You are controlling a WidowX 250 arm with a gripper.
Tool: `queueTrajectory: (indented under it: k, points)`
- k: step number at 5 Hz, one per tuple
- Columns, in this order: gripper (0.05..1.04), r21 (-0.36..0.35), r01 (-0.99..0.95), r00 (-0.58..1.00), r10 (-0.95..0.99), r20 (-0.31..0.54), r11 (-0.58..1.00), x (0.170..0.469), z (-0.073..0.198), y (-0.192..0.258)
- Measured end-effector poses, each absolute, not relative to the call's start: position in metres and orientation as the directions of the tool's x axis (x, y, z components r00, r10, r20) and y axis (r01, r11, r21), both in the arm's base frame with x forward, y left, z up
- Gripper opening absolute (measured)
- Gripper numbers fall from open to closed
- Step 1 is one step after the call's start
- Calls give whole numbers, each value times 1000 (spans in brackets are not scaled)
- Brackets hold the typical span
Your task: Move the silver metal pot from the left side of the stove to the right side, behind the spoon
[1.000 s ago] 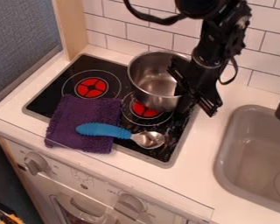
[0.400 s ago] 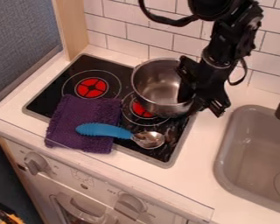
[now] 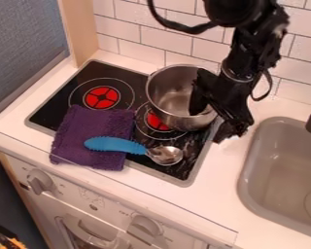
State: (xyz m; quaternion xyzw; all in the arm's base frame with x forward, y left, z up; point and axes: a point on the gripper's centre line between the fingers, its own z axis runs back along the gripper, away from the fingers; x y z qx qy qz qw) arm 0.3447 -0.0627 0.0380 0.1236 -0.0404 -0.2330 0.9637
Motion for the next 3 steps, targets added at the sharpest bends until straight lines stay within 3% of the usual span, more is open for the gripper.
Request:
queueTrajectory:
  k: [3]
  points:
    - [1001,185,364,910,-391,140,913,324,102,-44]
